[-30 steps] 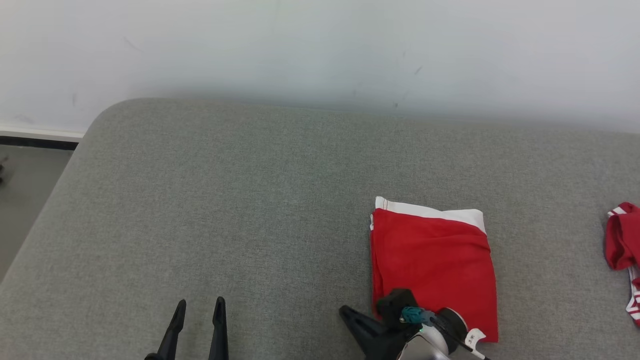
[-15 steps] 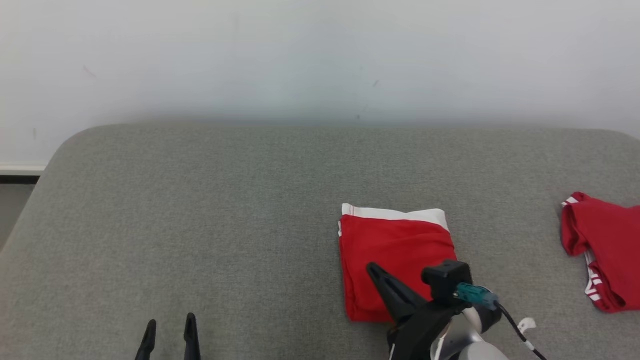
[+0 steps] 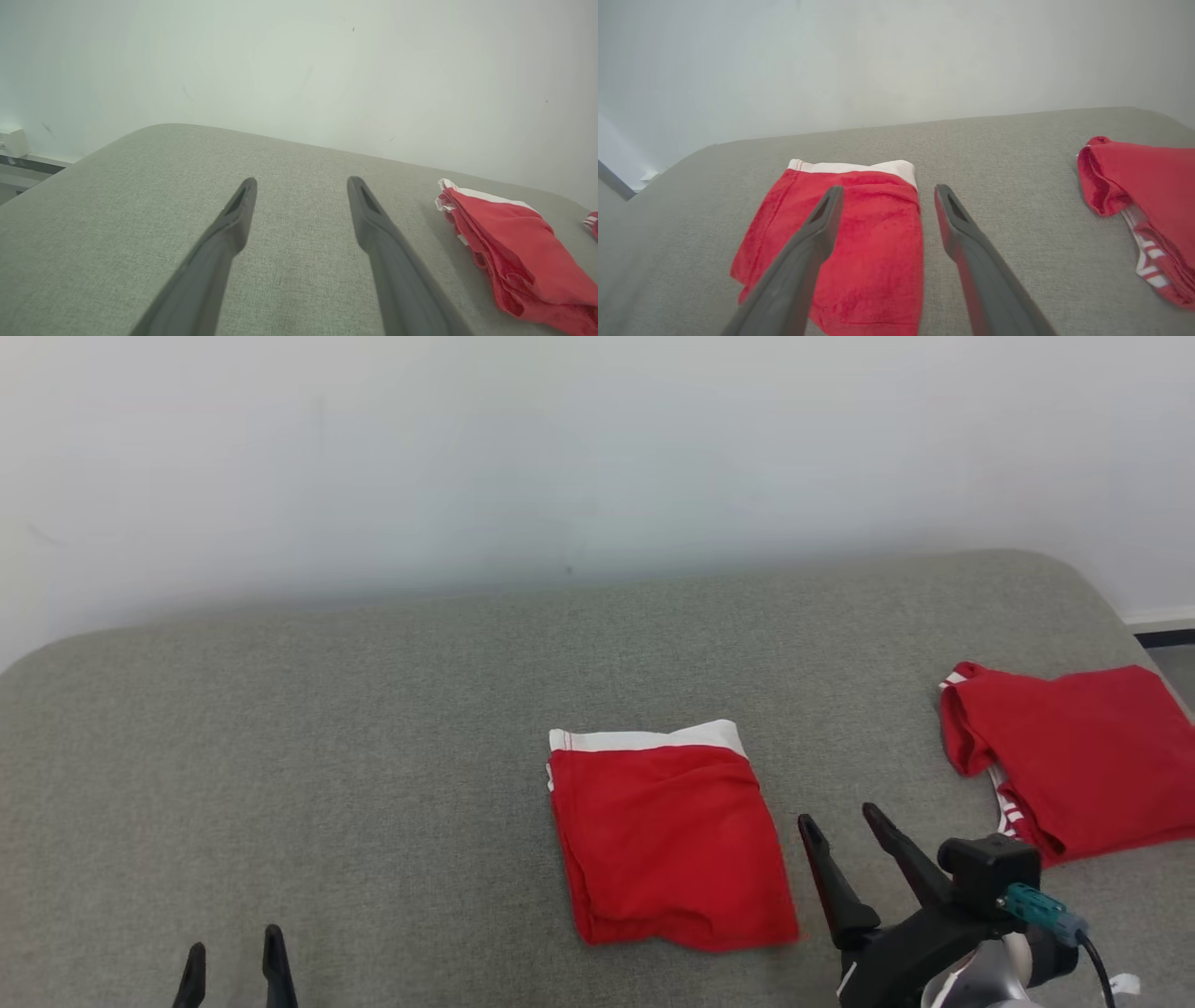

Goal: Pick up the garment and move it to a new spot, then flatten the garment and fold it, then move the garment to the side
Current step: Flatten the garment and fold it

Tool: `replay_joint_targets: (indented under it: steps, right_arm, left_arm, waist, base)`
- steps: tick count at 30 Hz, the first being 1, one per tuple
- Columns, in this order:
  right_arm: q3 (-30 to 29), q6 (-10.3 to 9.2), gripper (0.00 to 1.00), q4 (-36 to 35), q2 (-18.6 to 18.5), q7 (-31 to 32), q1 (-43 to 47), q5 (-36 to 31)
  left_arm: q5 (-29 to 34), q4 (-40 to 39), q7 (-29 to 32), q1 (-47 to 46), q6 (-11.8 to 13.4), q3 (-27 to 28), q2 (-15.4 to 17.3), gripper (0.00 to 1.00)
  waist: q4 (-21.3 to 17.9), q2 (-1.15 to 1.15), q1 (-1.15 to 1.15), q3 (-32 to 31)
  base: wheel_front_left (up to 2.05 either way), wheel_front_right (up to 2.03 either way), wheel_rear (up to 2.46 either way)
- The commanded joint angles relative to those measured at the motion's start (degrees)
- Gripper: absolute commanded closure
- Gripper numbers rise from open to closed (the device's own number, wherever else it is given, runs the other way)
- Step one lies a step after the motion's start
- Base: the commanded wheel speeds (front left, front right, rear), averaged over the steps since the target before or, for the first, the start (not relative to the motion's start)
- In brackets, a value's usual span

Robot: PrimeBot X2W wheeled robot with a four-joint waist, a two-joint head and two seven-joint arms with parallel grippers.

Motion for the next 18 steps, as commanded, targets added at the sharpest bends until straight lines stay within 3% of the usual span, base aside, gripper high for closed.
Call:
replay_joint_targets:
  steps: [1, 8, 18]
  right_arm:
    - [-0.5, -0.15, 0.00, -0.4, 0.0, -0.4, 0.9, -0.5]
    - [-3.6, -0.15, 0.00, -0.5, -1.8, -5.9, 2.1, -0.4]
    - [-4.0, -0.15, 0.00, 5.8, -6.0, -14.8, 3.6, -0.9]
  left_arm:
    - [0.6, -0.1, -0.2, 0.3, -0.1, 0.5, -0.1, 0.00]
    - [2.2, 0.0, -0.2, 0.4, -0.4, 2.5, -0.1, 0.00]
    - [3.8, 1.8, -0.2, 1.4, -1.4, 3.5, -0.1, 0.00]
  waist:
    - [-1.3, 0.00, 0.00, -0.3]
    - [-2.4, 0.00, 0.00, -0.5]
    - [-1.7, 0.00, 0.00, -1.7]
  base:
    - [0.00, 0.00, 0.00]
    - [0.00, 0.00, 0.00]
    - [0.00, 0.00, 0.00]
